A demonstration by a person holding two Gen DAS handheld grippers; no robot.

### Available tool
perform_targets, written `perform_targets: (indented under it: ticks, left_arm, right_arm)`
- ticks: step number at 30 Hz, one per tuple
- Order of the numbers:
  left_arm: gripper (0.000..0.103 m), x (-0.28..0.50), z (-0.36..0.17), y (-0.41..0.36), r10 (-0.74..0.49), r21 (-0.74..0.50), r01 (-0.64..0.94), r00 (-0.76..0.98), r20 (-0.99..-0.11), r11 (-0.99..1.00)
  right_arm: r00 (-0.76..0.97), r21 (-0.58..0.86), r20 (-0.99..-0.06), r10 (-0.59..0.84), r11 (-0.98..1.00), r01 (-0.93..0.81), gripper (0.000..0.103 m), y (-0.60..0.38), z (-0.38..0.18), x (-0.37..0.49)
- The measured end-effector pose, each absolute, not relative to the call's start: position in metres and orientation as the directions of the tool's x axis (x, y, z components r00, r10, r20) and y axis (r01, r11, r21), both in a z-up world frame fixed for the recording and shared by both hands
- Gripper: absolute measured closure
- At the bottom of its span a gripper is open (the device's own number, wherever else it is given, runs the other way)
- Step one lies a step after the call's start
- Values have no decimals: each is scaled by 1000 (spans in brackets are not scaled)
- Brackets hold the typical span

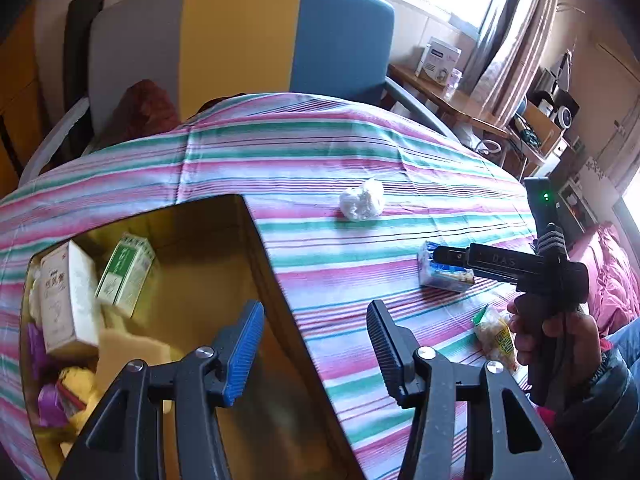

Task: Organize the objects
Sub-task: 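Move the right tool to the blue Tempo tissue pack and straddle it, then close the right tool on the tissue pack while the left tool grasps a plastic-wrapped white item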

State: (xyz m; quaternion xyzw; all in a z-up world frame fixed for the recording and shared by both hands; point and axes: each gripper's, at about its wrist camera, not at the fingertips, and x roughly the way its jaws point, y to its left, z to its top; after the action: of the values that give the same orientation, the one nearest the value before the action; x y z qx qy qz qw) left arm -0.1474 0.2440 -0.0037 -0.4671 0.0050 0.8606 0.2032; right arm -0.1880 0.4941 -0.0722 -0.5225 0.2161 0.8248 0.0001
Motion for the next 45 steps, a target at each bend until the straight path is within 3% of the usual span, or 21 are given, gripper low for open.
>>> perform_targets:
  ticks: [9, 22, 26, 33, 35, 39, 45]
  left_arm:
    - [49, -182, -9, 272, 356, -203, -356, -443, -823, -912]
    - [49, -251, -45, 336, 327, -210, -320, -376, -867, -924]
    - [33, -271, -55, 352, 320, -209, -302, -385, -866, -930]
    - [31, -297, -81, 375, 270, -164, -283, -393, -879, -945]
    - [33, -305, -90, 377, 248, -151, -265, -382, -890, -952]
    - [59, -309, -97, 373, 222, -127, -258, -383, -897, -958]
    - [64, -285, -93, 357, 259, -148, -292, -389, -884, -945]
  right_arm:
    - [-450, 261, -892, -42, -860, -439, 10, 530, -75, -181]
    - [-482, 242, -876, -3, -867, -435, 10, 530, -63, -181]
    - [-479, 260, -877, -20, -859, -440, 10, 534, -65, -181]
    - [-493, 290, -869, -51, -858, -424, 10, 534, -66, -186]
    - [-501, 295, -864, -49, -856, -424, 10, 534, -65, -188]
    - [-508, 314, -860, -59, -845, -433, 10, 539, -65, -188]
    - [-524, 320, -849, -68, -855, -408, 10, 538, -63, -191]
